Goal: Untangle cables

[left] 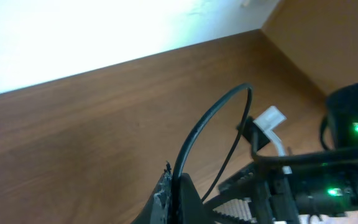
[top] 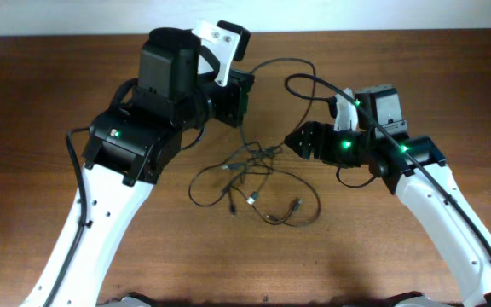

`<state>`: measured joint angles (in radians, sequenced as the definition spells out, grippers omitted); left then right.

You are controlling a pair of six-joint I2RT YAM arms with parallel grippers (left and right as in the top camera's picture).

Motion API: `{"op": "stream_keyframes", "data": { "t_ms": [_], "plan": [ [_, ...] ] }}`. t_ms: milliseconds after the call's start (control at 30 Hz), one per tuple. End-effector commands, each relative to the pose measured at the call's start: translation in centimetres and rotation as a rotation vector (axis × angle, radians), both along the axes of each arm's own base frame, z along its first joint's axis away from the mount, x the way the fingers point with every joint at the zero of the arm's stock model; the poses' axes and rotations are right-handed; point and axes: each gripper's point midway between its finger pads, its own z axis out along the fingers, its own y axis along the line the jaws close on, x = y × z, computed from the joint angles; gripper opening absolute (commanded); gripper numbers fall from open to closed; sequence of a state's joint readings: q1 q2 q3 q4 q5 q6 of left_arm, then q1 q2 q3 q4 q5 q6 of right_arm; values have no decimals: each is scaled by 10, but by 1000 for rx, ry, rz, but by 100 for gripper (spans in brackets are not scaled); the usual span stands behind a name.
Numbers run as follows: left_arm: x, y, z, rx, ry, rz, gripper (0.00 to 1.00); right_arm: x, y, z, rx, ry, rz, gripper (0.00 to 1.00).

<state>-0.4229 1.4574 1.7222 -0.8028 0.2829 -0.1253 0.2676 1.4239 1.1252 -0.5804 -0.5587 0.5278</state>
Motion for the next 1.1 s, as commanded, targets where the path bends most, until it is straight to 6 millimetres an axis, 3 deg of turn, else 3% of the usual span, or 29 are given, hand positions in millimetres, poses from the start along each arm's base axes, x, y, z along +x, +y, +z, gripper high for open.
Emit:
{"op": "stream_keyframes", "data": {
  "t_ms": [0, 67, 100, 167, 267, 300, 333, 400, 467, 567, 700, 800, 867, 900, 933, 1000, 1067],
  "plan": [
    [-17, -22, 23, -117, -17, -139, 0, 4, 35, 24, 84, -92, 64, 82],
    [-25, -25, 29, -142, -21, -179, 0, 20, 35, 15, -10, -149, -10, 83],
    [-27, -22, 34, -148, -30, -179, 0, 29, 21, 1, -103, -145, -92, 83],
    [-27, 3, 53, -162, -87, -124, 0, 37, -32, -42, -338, -32, -348, 87],
    [-17, 78, 85, -160, -201, 87, 0, 32, -91, -87, -524, 119, -469, 88],
    [-15, 112, 94, -156, -231, 183, 0, 30, -114, -98, -560, 170, -514, 88],
    [-12, 146, 97, -167, -234, 289, 0, 29, -133, -103, -574, 209, -555, 88],
    [-8, 195, 96, -178, -221, 441, 0, 29, -169, -105, -574, 254, -646, 88],
    [-4, 233, 88, -167, -202, 550, 0, 20, -207, -107, -575, 317, -731, 89],
    [1, 261, 72, -160, -151, 627, 0, 6, -243, -111, -570, 393, -806, 89],
    [11, 262, 53, -272, -27, 666, 0, 7, -247, -111, -494, 402, -767, 89],
    [11, 252, 52, -298, -11, 606, 0, 11, -252, -108, -508, 376, -778, 99],
    [12, 262, 51, -272, -21, 652, 0, 13, -260, -104, -500, 372, -803, 99],
    [12, 262, 50, -275, -19, 657, 0, 17, -247, -102, -433, 366, -740, 99],
    [11, 255, 51, -317, 2, 636, 0, 24, -222, -97, -344, 320, -589, 99],
    [12, 237, 53, -439, 75, 606, 0, 27, -152, -73, -81, 225, -263, 99],
    [13, 230, 55, -505, 110, 618, 0, 12, -90, -46, 125, 171, -5, 99]
  ]
}}
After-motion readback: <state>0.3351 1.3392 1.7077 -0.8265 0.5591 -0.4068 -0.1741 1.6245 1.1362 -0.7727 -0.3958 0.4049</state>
